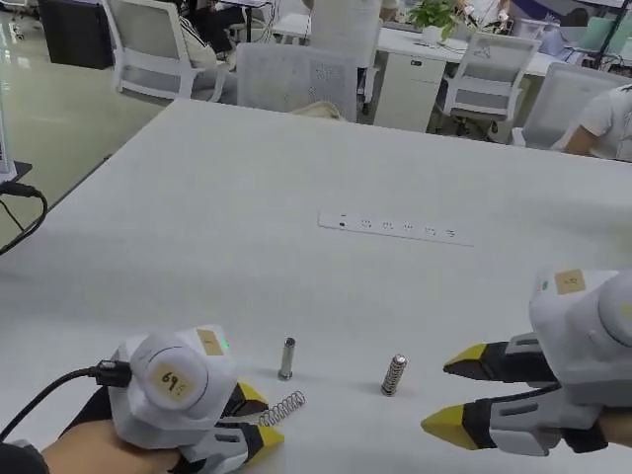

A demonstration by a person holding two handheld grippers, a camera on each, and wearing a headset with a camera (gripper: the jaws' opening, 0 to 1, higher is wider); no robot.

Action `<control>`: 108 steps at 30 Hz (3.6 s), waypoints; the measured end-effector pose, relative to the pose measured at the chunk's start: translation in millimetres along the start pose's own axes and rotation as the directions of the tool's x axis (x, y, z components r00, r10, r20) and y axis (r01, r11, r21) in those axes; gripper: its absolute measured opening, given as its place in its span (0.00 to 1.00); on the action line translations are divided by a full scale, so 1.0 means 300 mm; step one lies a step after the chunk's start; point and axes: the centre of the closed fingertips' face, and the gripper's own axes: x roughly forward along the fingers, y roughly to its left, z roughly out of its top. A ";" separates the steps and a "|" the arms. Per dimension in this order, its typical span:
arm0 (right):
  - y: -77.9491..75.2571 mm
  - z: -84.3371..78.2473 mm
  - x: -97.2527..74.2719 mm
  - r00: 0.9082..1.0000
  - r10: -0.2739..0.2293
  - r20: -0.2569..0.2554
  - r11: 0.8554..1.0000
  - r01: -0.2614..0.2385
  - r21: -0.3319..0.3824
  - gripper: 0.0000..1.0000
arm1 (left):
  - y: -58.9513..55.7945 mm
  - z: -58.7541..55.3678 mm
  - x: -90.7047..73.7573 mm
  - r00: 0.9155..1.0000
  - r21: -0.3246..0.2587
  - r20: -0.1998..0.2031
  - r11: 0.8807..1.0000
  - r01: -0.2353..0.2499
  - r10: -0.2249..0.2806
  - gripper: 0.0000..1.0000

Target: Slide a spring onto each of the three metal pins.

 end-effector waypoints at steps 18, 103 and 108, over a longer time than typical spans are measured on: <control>0.015 0.011 0.012 1.000 0.019 0.008 1.000 -0.019 -0.004 0.36 | 0.023 -0.005 -0.003 0.999 0.025 -0.008 0.999 -0.034 0.034 0.06; 0.271 0.174 0.086 0.967 0.245 0.073 0.961 -0.232 -0.152 0.26 | -0.205 0.218 -0.247 0.972 0.228 0.185 0.969 0.101 -0.144 0.03; 0.290 0.179 0.094 0.962 0.263 0.071 0.955 -0.249 -0.163 0.24 | -0.223 0.237 -0.255 0.965 0.234 0.204 0.965 0.114 -0.164 0.03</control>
